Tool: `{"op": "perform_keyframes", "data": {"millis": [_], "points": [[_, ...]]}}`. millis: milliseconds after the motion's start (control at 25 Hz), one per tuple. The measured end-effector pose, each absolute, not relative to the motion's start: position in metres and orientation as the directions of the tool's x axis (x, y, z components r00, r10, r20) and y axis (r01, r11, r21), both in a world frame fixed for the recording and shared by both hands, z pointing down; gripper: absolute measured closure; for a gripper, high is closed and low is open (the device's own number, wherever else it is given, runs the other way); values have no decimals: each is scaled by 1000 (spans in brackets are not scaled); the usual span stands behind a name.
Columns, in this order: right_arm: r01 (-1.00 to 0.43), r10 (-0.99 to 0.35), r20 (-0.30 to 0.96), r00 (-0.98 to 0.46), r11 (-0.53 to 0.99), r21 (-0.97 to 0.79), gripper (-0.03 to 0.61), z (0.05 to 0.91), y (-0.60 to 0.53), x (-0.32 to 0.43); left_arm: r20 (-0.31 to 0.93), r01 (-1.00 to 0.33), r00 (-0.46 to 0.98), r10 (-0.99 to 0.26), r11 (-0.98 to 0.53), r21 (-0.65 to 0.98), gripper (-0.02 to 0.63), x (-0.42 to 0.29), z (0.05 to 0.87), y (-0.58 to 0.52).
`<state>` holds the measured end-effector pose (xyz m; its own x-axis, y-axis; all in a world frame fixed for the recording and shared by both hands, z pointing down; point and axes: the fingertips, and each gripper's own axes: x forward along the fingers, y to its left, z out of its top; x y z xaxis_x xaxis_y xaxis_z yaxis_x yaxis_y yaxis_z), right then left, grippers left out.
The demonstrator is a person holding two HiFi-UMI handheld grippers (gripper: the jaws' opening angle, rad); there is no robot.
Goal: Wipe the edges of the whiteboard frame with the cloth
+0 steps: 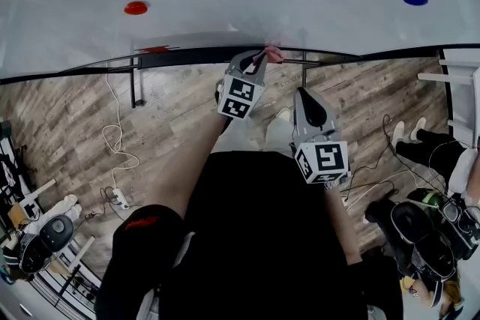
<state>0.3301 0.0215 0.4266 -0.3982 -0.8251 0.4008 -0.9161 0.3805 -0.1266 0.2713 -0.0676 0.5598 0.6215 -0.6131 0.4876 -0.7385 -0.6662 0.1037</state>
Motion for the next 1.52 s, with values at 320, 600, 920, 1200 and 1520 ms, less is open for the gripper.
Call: {"op": "perform_keyframes", "data": {"millis": [320,600,920,1200,1520], "points": [[-924,-831,406,-380,360,-128,577,428,17,315,487,-727,633,-602,-678,108,597,258,561,-73],[-923,-829,408,-382,361,-130,577,431,7,302,491,-727,634,-598,-677,115,597,246,565,-80],[-919,-825,408,-392,371,-133,577,432,6,290,493,-731,629,-601,-673,113,597,233,565,-79],[-915,-818,413,-400,379,-136,577,436,2,280,497,-738,623,-605,-665,115,597,222,570,-82],[-915,-816,417,-401,382,-132,577,439,2,271,498,-741,620,-607,-662,115,597,212,574,-83]]}}
